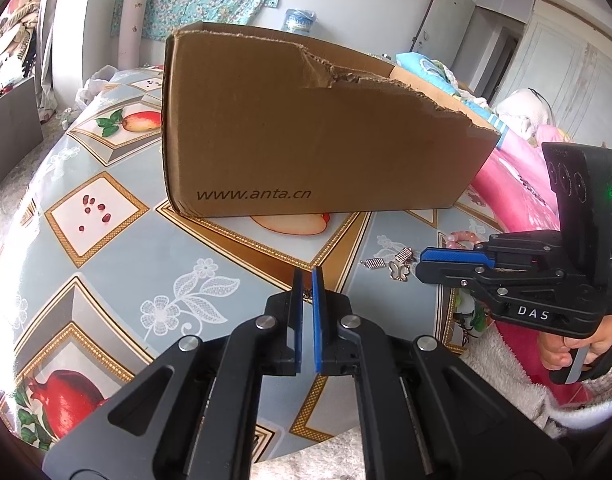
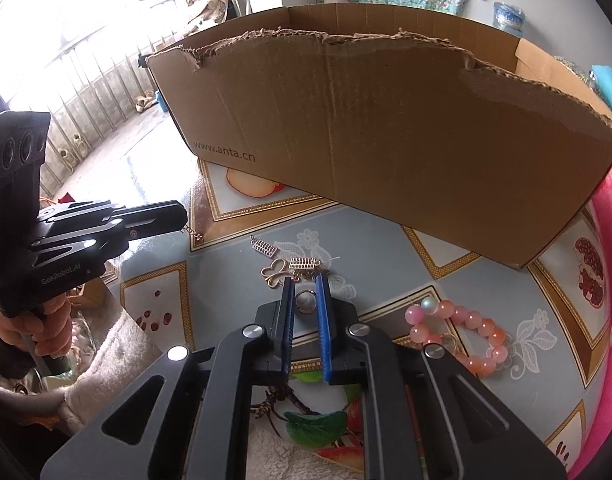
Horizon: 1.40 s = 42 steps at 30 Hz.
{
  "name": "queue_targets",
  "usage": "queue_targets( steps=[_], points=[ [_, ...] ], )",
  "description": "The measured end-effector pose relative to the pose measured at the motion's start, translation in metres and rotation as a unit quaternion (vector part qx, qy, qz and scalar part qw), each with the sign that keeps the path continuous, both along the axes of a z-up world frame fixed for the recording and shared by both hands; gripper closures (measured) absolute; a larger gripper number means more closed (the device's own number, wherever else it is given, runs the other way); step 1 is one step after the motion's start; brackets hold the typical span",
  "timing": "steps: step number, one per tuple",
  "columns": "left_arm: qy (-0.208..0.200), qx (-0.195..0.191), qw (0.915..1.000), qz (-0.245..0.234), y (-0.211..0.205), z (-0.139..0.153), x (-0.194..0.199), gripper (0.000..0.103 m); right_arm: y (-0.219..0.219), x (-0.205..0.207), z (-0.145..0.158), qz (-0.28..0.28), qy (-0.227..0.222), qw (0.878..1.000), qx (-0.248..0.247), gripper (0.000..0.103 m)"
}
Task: Organize jewelry
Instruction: 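Carry the gold charm into the cardboard box and open the right gripper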
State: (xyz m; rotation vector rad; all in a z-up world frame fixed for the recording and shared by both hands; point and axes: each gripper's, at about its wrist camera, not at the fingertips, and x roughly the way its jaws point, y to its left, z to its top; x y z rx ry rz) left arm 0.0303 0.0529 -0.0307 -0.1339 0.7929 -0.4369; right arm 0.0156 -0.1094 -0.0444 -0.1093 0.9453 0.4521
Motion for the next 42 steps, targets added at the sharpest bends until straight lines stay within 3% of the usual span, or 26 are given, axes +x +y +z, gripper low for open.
queue_targets(
  steps=[8, 15, 18, 20, 23, 25, 29, 33, 35, 42],
  points=[
    [-0.027, -0.003, 0.9996, -0.002, 0.005, 0.026, -0.012, 0.100, -0.017, -0.022, 0.032, -0.007, -0.037, 0.999, 0.029, 0.092],
    [-0.096, -0.037, 0.9942, -0.029, 0.009, 0.100, -0.018, 0.100, -0.032, -0.030, 0.100, 0.004, -0.126, 0.990, 0.064, 0.092],
    [-0.125, -0.045, 0.9898, -0.052, 0.003, 0.136, -0.002, 0.100, -0.036, -0.017, 0.134, 0.014, -0.159, 0.984, 0.083, 0.092],
    [-0.130, -0.037, 0.9890, -0.061, -0.005, 0.152, 0.015, 0.100, -0.040, -0.001, 0.150, 0.025, -0.159, 0.982, 0.103, 0.092],
    [-0.116, -0.008, 0.9912, -0.063, -0.017, 0.162, 0.052, 0.100, -0.039, 0.042, 0.163, 0.037, -0.120, 0.984, 0.127, 0.092],
    [-0.063, 0.014, 0.9965, -0.054, -0.023, 0.156, 0.088, 0.100, -0.038, 0.071, 0.161, 0.039, -0.079, 0.986, 0.138, 0.092],
    [0.045, 0.052, 0.9972, -0.028, -0.023, 0.127, 0.150, 0.100, -0.024, 0.143, 0.126, 0.034, 0.056, 0.988, 0.143, 0.092],
    [0.096, 0.092, 0.9911, -0.008, -0.020, 0.094, 0.184, 0.099, -0.014, 0.184, 0.086, 0.014, 0.133, 0.983, 0.127, 0.092],
    [0.123, 0.098, 0.9876, -0.003, -0.019, 0.081, 0.199, 0.099, -0.009, 0.200, 0.071, 0.008, 0.158, 0.981, 0.116, 0.092],
    [0.147, 0.111, 0.9828, 0.011, -0.023, 0.070, 0.213, 0.098, -0.004, 0.224, 0.057, -0.017, 0.192, 0.976, 0.098, 0.091]
  ],
)
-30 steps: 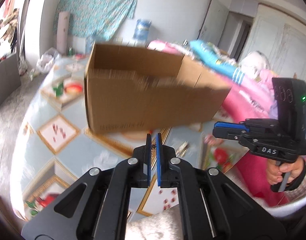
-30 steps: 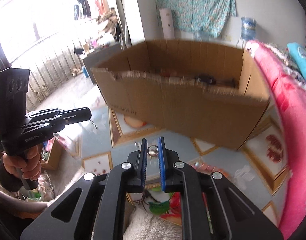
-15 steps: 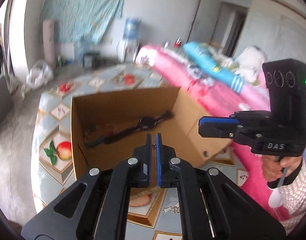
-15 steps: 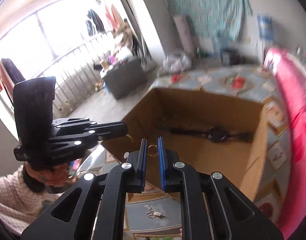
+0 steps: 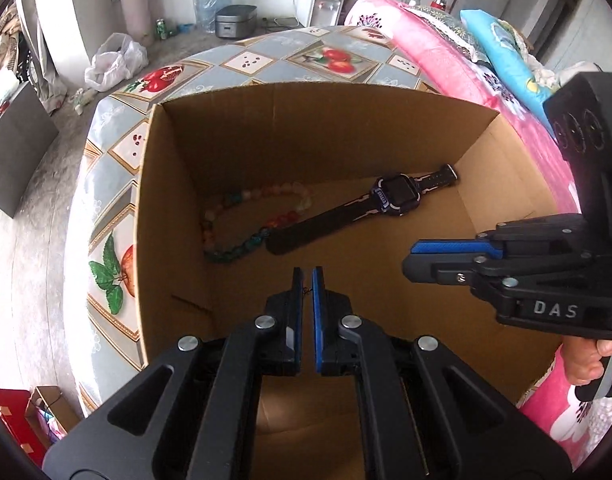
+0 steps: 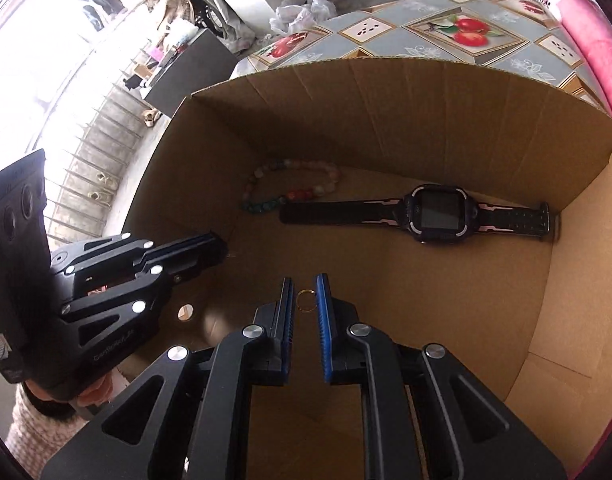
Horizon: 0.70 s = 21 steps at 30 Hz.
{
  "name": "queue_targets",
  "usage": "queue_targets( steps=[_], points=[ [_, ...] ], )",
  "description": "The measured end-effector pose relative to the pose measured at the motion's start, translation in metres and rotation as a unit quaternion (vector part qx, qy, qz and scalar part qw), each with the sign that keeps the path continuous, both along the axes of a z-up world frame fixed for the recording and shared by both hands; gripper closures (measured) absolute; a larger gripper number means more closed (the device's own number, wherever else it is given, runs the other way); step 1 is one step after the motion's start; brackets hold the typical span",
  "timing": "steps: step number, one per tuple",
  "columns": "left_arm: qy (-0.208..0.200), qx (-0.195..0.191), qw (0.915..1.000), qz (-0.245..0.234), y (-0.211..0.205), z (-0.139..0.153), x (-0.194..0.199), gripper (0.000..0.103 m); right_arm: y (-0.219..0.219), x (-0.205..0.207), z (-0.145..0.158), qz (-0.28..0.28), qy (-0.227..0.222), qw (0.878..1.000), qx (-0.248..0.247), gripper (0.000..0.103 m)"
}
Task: Organize jewelry
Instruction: 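Carry the gold charm into the cardboard box and open the right gripper, then bring both grippers back from the box over the remaining charms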
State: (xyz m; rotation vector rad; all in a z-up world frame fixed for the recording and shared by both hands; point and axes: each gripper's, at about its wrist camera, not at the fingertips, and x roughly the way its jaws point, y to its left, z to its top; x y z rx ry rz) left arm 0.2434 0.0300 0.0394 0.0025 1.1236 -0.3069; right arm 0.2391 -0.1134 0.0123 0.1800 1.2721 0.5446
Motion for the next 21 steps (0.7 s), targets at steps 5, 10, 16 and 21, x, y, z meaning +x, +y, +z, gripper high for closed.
queue_targets(
  steps=[5, 10, 16, 21],
  points=[
    [-0.001, 0.002, 1.0000, -0.001, -0.004, 0.001, 0.002, 0.091, 0.000, 0.002, 0.000, -0.005, -0.005, 1.000, 0.002, 0.091],
    [-0.005, -0.001, 1.0000, 0.006, -0.002, 0.004, 0.000, 0.090, -0.005, -0.003, 0.008, -0.009, -0.022, 1.000, 0.002, 0.091],
    [-0.077, -0.042, 0.9961, -0.003, 0.003, 0.035, -0.028, 0.090, -0.021, -0.033, 0.048, -0.008, -0.091, 0.995, 0.036, 0.091],
    [-0.183, -0.100, 0.9775, -0.031, 0.018, 0.070, -0.103, 0.081, -0.043, -0.116, 0.094, 0.025, -0.192, 0.978, 0.079, 0.091]
  ],
)
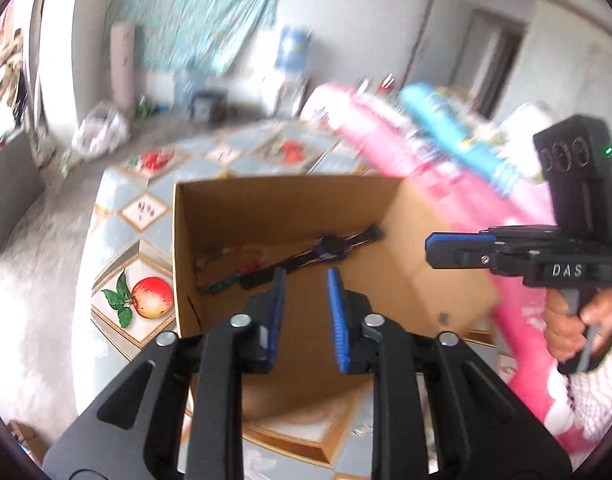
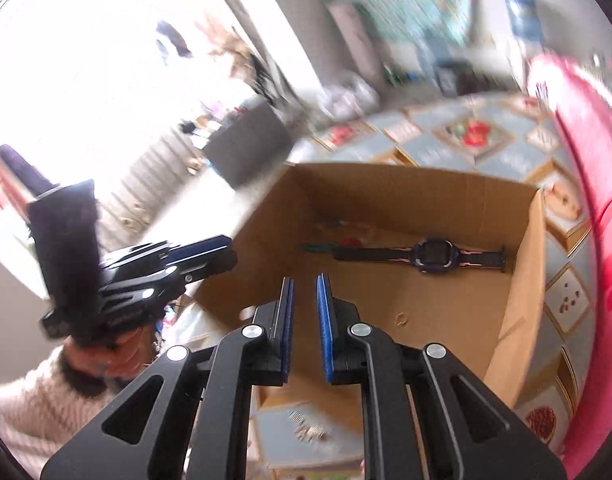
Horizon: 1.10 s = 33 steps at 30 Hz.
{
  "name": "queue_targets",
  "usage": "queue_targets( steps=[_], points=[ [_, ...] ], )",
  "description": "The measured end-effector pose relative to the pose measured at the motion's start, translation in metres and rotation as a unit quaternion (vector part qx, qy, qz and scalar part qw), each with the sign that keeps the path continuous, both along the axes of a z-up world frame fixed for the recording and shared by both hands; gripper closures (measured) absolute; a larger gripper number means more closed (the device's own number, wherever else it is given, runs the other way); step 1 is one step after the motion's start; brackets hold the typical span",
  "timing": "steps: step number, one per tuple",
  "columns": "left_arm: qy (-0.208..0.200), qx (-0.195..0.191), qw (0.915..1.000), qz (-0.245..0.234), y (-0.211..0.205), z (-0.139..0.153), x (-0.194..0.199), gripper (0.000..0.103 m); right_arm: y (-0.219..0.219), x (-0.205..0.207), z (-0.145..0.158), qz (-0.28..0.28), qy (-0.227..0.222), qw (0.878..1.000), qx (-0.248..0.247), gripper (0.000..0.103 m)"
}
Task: Organize jewelry
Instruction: 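Bring both grippers back from the box over the remaining charms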
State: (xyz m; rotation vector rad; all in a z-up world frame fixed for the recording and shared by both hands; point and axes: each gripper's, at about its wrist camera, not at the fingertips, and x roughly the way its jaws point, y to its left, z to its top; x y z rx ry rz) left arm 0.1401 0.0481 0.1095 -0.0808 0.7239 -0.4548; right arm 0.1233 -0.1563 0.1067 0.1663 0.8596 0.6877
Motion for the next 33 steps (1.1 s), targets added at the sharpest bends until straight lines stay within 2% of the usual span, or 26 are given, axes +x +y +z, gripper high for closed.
queue_targets(
  steps=[2, 5, 8, 11, 15, 16, 19, 23, 25, 33],
  points=[
    [-0.037, -0.013, 0.9991, -0.015, 0.005, 0.001, -0.040, 0.080, -0.009, -0.038, 0.004, 0.013, -0.029, 0.999, 0.016, 0.091],
    [-0.054, -0.028, 0.9978, -0.025, 0.007, -0.015, -0.089, 0.077, -0.022, -0.085, -0.009, 0.007, -0.048, 0.998, 0.026, 0.091],
    [-0.029, -0.033, 0.9986, -0.029, -0.001, -0.045, -0.118, 0.077, -0.033, -0.120, -0.044, -0.030, -0.040, 0.999, 0.018, 0.090],
    [0.002, -0.010, 0.9994, -0.032, -0.020, -0.079, -0.131, 0.077, -0.037, -0.137, -0.094, -0.077, 0.012, 0.997, 0.026, 0.090],
    [0.014, 0.058, 0.9979, -0.026, -0.049, -0.109, -0.123, 0.077, -0.023, -0.139, -0.134, -0.093, 0.047, 0.995, -0.006, 0.091],
    [0.012, 0.085, 0.9961, -0.023, -0.056, -0.115, -0.117, 0.078, -0.019, -0.138, -0.139, -0.092, 0.048, 0.994, -0.016, 0.090],
    [0.008, 0.113, 0.9930, -0.032, -0.067, -0.125, -0.106, 0.078, -0.004, -0.133, -0.147, -0.084, 0.043, 0.995, -0.046, 0.090],
    [0.014, 0.153, 0.9869, -0.048, -0.076, -0.139, -0.094, 0.078, 0.004, -0.129, -0.146, -0.068, 0.027, 0.996, -0.047, 0.090],
    [0.020, 0.162, 0.9851, -0.054, -0.078, -0.142, -0.093, 0.078, 0.003, -0.129, -0.146, -0.065, 0.028, 0.997, -0.036, 0.090],
    [0.035, 0.157, 0.9837, -0.081, -0.080, -0.141, -0.084, 0.078, -0.004, -0.119, -0.155, -0.063, 0.044, 0.997, -0.014, 0.090]
  ],
)
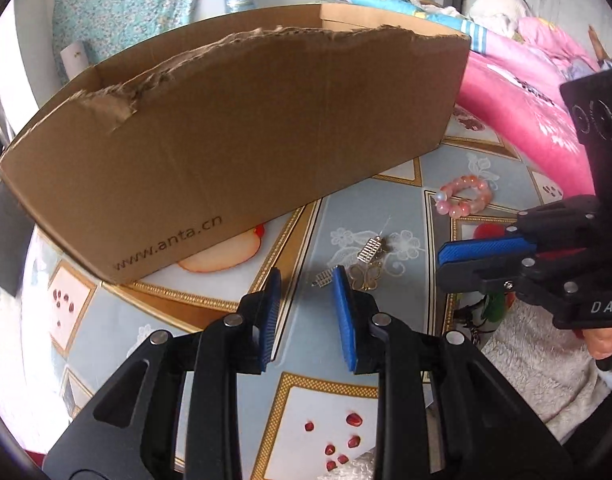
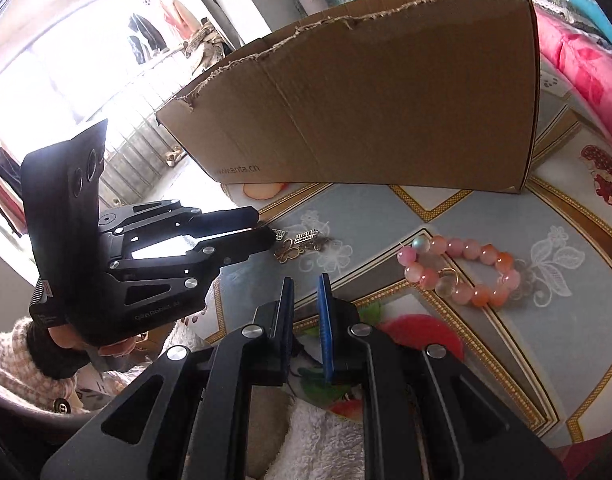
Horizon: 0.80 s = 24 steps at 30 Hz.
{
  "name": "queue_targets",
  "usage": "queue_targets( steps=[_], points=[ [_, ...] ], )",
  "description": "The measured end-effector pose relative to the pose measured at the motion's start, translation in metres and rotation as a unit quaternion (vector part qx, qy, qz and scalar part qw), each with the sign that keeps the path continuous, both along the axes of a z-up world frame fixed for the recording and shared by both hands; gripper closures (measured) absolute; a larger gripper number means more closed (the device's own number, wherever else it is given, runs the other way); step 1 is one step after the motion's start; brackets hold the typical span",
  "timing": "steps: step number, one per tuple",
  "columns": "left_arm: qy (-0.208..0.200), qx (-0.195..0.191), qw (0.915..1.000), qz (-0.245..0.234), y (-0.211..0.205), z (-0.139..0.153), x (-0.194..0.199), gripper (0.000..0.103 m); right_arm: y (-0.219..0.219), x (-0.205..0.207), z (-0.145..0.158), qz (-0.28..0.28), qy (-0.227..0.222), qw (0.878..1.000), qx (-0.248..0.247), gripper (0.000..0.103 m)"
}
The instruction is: Organize jewelry
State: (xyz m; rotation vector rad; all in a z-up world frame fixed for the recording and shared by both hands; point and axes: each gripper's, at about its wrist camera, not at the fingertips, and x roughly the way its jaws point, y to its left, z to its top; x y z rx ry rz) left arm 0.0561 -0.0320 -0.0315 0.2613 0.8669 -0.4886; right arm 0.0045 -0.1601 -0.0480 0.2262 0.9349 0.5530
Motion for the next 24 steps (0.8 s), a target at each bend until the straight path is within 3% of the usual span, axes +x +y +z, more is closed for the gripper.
queue_targets(
  steps=[18, 19, 24],
  points=[
    [0.002, -0.007, 0.9997, -0.022, -0.013, -0.001, 0.004, 0.090, -0.001, 0.005, -0.009, 0.000, 0.006, 1.000, 0.017, 0.090],
    [-0.001, -0.009, 0.9998, -0.018, -0.013, -0.002, 0.003, 0.098, -0.001, 0.005, -0.009, 0.000, 0.006, 1.000, 0.016, 0.090],
    [0.014, -0.046, 0.9989, 0.001, 0.000, -0.002, 0.004, 0.099, 0.001, 0.004, -0.007, -0.002, 0.004, 1.000, 0.007, 0.090]
  ],
)
